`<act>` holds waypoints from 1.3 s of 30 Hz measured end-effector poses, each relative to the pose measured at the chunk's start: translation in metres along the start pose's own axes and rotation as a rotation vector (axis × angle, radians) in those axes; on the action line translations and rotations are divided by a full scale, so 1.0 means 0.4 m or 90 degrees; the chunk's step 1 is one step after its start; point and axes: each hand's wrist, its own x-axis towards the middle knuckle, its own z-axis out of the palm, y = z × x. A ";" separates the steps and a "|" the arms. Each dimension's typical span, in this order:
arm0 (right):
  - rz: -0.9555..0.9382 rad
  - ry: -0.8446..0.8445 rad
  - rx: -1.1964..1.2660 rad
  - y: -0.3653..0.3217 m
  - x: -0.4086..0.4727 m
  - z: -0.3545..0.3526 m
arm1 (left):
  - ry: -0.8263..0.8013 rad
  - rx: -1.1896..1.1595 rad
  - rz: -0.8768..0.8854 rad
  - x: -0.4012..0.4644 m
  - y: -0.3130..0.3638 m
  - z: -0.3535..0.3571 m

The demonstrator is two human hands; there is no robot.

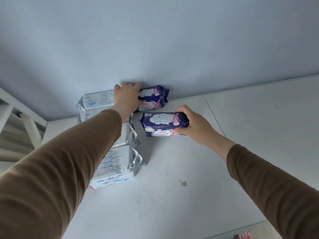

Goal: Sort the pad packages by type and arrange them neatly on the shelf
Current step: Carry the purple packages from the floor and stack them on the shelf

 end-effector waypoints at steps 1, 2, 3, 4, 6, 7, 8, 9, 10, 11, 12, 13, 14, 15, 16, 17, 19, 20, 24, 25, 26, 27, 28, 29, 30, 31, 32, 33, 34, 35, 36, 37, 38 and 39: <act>-0.001 -0.002 -0.007 -0.002 0.015 0.007 | -0.007 0.002 0.000 0.003 -0.001 -0.002; -0.003 -0.005 -0.016 -0.003 0.028 0.013 | -0.015 0.003 0.000 0.005 -0.004 -0.004; -0.007 -0.006 -0.026 -0.004 0.043 0.018 | -0.024 -0.004 0.002 0.006 -0.009 -0.009; -0.013 -0.005 -0.038 -0.005 0.058 0.020 | -0.033 -0.020 0.003 0.005 -0.016 -0.017; -0.027 0.003 -0.053 -0.009 0.092 0.026 | -0.037 -0.069 0.001 -0.005 -0.039 -0.038; -0.033 0.009 -0.056 -0.012 0.112 0.031 | -0.026 -0.095 -0.002 -0.014 -0.053 -0.049; -0.036 0.016 -0.058 -0.016 0.134 0.038 | -0.010 -0.120 -0.007 -0.026 -0.066 -0.059; -0.037 0.020 -0.060 -0.019 0.156 0.048 | 0.005 -0.145 -0.014 -0.040 -0.078 -0.069; -0.035 0.024 -0.064 -0.022 0.178 0.058 | 0.018 -0.166 -0.020 -0.055 -0.086 -0.078; -0.031 0.028 -0.068 -0.024 0.198 0.070 | 0.027 -0.184 -0.025 -0.072 -0.092 -0.086; -0.024 0.035 -0.073 -0.026 0.214 0.081 | 0.032 -0.196 -0.029 -0.089 -0.095 -0.092; -0.015 0.044 -0.077 -0.028 0.226 0.092 | 0.037 -0.203 -0.031 -0.106 -0.096 -0.097; -0.008 0.057 -0.082 -0.029 0.233 0.100 | 0.042 -0.209 -0.033 -0.122 -0.096 -0.100; -0.001 0.072 -0.089 -0.031 0.237 0.105 | 0.047 -0.216 -0.035 -0.138 -0.096 -0.102; 0.006 0.088 -0.096 -0.032 0.238 0.109 | 0.050 -0.221 -0.039 -0.154 -0.095 -0.104; 0.014 0.105 -0.100 -0.034 0.236 0.110 | 0.051 -0.223 -0.043 -0.169 -0.092 -0.104; 0.029 0.133 -0.107 -0.037 0.227 0.109 | 0.048 -0.215 -0.052 -0.198 -0.081 -0.106; 0.035 0.143 -0.111 -0.039 0.219 0.107 | 0.047 -0.210 -0.055 -0.213 -0.074 -0.107; 0.006 0.157 -0.156 -0.058 0.155 0.077 | 0.056 -0.188 -0.058 -0.279 -0.030 -0.120; -0.005 0.151 -0.161 -0.062 0.129 0.063 | 0.058 -0.174 -0.057 -0.300 -0.013 -0.125; -0.015 0.141 -0.162 -0.065 0.098 0.048 | 0.058 -0.163 -0.057 -0.324 0.006 -0.130; -0.027 0.131 -0.160 -0.066 0.061 0.031 | 0.059 -0.156 -0.058 -0.350 0.029 -0.137; -0.039 0.122 -0.158 -0.063 0.018 0.014 | 0.062 -0.155 -0.060 -0.380 0.055 -0.145; -0.049 0.110 -0.154 -0.057 -0.030 -0.003 | 0.064 -0.157 -0.061 -0.414 0.085 -0.151; -0.055 0.094 -0.147 -0.047 -0.085 -0.019 | 0.064 -0.159 -0.060 -0.454 0.118 -0.156; -0.060 0.078 -0.139 -0.035 -0.143 -0.035 | 0.063 -0.161 -0.060 -0.498 0.154 -0.159; -0.067 0.063 -0.131 -0.021 -0.202 -0.050 | 0.062 -0.163 -0.061 -0.546 0.192 -0.162; -0.075 0.049 -0.125 -0.006 -0.264 -0.064 | 0.061 -0.169 -0.062 -0.599 0.232 -0.163; -0.086 0.039 -0.121 0.010 -0.327 -0.077 | 0.061 -0.180 -0.064 -0.655 0.274 -0.163; -0.097 0.032 -0.118 0.026 -0.387 -0.089 | 0.059 -0.194 -0.066 -0.710 0.318 -0.163; -0.106 0.025 -0.118 0.042 -0.445 -0.100 | 0.053 -0.207 -0.069 -0.764 0.362 -0.163; -0.115 0.018 -0.118 0.058 -0.502 -0.107 | 0.046 -0.216 -0.071 -0.816 0.406 -0.162; -0.125 0.014 -0.115 0.074 -0.558 -0.112 | 0.041 -0.224 -0.072 -0.867 0.447 -0.160; -0.135 0.017 -0.112 0.089 -0.611 -0.116 | 0.040 -0.230 -0.070 -0.914 0.483 -0.158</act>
